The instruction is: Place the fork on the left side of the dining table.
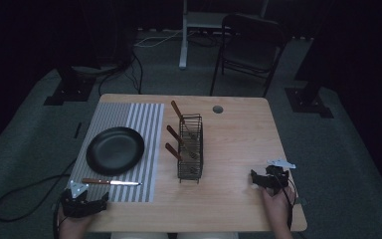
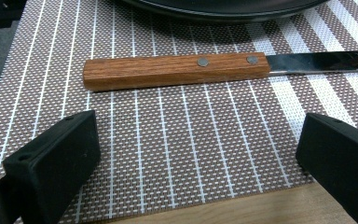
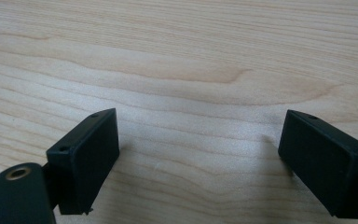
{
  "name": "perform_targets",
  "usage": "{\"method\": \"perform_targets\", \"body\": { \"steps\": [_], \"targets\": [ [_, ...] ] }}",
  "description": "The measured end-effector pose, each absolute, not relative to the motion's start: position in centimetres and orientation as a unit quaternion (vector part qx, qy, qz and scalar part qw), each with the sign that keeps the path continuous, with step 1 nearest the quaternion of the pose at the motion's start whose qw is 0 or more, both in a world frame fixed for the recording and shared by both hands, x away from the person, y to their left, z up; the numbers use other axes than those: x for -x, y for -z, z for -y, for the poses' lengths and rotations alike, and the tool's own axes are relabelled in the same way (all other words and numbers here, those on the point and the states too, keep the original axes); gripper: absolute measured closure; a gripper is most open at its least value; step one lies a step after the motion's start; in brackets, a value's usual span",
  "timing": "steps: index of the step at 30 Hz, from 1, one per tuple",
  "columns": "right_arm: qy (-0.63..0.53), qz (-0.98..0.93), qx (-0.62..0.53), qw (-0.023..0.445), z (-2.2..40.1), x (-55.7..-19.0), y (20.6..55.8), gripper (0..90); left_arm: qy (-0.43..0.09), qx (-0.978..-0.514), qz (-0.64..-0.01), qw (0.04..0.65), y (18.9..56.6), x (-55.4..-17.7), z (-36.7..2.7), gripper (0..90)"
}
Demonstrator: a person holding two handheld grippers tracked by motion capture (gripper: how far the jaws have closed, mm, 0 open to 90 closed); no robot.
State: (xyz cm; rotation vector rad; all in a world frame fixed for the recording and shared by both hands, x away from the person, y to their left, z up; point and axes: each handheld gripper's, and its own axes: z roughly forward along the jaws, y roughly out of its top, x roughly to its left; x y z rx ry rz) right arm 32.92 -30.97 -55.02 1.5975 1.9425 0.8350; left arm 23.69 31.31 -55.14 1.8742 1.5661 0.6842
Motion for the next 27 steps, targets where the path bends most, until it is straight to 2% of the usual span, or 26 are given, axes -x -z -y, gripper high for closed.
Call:
{"method": "perform_targets", "body": {
  "steps": [27],
  "targets": [
    [-0.306,-0.711,-0.585,0.243,31.0,-32.9,55.0,11.9,-0.231,-0.716,-0.597,0.278,53.7,-23.6,-30.8,0.7]
  ]
}}
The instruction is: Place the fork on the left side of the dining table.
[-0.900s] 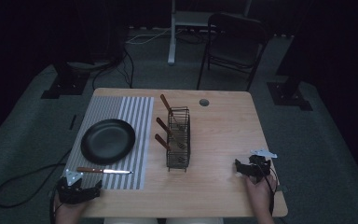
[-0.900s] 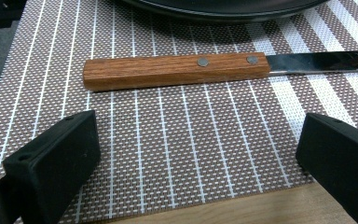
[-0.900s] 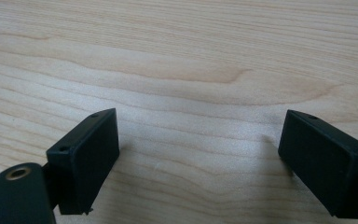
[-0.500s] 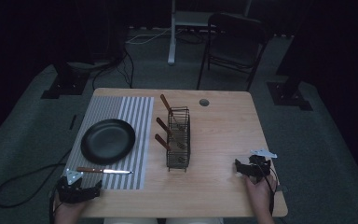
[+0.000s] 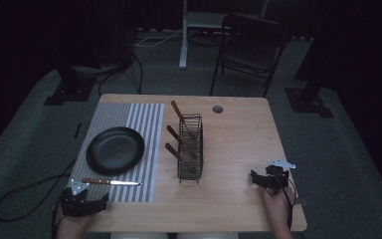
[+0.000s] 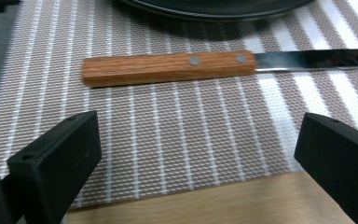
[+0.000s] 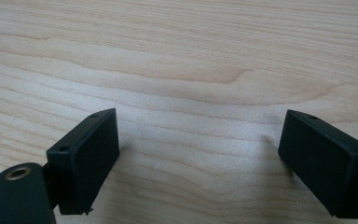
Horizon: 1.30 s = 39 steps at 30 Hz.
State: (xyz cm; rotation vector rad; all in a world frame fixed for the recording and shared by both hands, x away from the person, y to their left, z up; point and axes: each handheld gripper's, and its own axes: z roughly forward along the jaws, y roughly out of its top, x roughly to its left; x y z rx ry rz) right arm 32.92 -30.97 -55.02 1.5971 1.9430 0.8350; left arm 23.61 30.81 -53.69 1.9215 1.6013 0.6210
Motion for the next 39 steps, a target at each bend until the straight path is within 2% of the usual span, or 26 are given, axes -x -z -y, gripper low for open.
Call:
{"method": "perform_targets", "body": {
  "steps": [14,39],
  "targets": [
    [-0.306,-0.711,-0.585,0.243,31.0,-32.9,55.0,11.9,-0.22,-0.731,-0.568,0.307,51.5,-24.3,-29.1,0.7],
    [-0.306,-0.711,-0.584,0.244,31.0,-32.9,55.0,12.0,-0.213,-0.756,-0.506,0.358,46.3,-28.6,-24.7,0.8]
  ]
}}
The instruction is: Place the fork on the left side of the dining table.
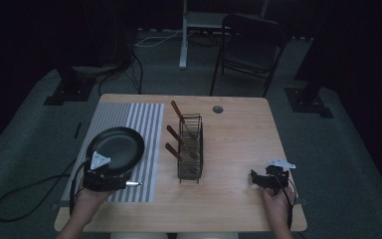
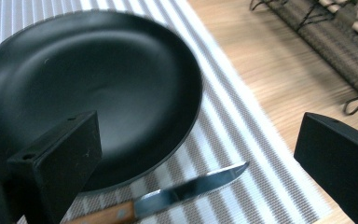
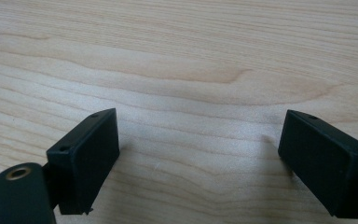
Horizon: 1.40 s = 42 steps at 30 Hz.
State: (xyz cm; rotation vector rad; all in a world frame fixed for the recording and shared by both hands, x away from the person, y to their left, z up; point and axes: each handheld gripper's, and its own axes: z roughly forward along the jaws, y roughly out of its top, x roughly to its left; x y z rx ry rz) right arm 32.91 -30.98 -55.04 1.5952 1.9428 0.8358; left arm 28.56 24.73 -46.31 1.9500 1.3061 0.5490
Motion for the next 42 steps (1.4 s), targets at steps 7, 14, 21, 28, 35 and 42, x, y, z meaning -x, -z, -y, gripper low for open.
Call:
{"method": "perform_targets", "body": {
  "steps": [7,14,21,28,35,42],
  "targets": [
    [-0.306,-0.711,-0.584,0.244,31.0,-32.9,55.0,12.0,-0.203,-0.76,-0.485,0.382,44.6,-30.1,-23.1,0.8],
    [-0.306,-0.712,-0.584,0.244,31.0,-32.9,55.0,12.0,-0.203,-0.762,-0.471,0.395,43.3,-31.5,-21.8,0.8],
    [-0.306,-0.712,-0.584,0.244,31.0,-32.9,55.0,12.0,-0.188,-0.762,-0.462,0.413,41.9,-33.5,-20.0,0.8],
    [-0.306,-0.711,-0.584,0.243,31.0,-32.9,55.0,12.0,-0.184,-0.767,-0.45,0.419,39.9,-35.6,-18.5,0.8],
    [-0.306,-0.711,-0.584,0.244,31.0,-32.9,55.0,12.0,-0.17,-0.762,-0.439,0.445,37.7,-37.0,-17.3,1.1],
    [-0.306,-0.711,-0.584,0.244,31.0,-32.9,55.0,12.0,-0.155,-0.762,-0.445,0.444,37.6,-38.3,-15.5,4.0]
  ]
}}
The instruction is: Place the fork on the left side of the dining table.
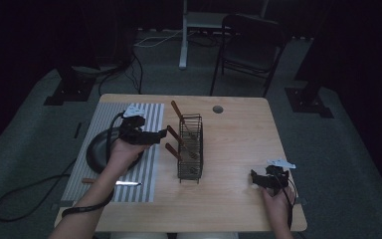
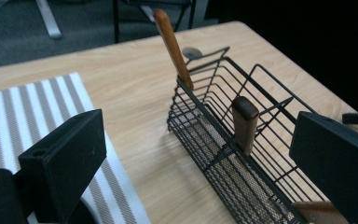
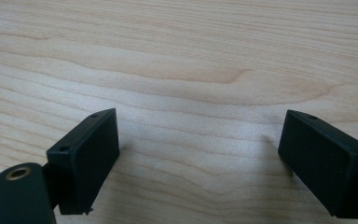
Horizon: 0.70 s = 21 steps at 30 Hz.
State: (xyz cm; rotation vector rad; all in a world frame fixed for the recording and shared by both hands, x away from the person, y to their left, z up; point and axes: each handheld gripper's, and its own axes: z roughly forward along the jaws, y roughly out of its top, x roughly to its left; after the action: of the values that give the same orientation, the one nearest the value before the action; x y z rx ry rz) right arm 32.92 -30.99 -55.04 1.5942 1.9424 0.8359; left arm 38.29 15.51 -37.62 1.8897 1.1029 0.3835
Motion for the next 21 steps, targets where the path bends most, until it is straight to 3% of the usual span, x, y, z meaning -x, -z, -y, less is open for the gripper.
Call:
{"method": "perform_targets", "body": {
  "steps": [7,9,21],
  "targets": [
    [-0.306,-0.711,-0.584,0.244,31.0,-32.9,55.0,12.0,-0.132,-0.77,-0.442,0.44,38.2,-39.4,-13.9,14.7],
    [-0.306,-0.711,-0.584,0.243,31.0,-32.9,55.0,12.0,-0.112,-0.773,-0.449,0.435,39.1,-40.1,-13.4,25.3],
    [-0.306,-0.711,-0.584,0.244,31.0,-32.9,55.0,12.0,-0.068,-0.771,-0.439,0.456,40.2,-41.0,-12.7,54.0]
  ]
}}
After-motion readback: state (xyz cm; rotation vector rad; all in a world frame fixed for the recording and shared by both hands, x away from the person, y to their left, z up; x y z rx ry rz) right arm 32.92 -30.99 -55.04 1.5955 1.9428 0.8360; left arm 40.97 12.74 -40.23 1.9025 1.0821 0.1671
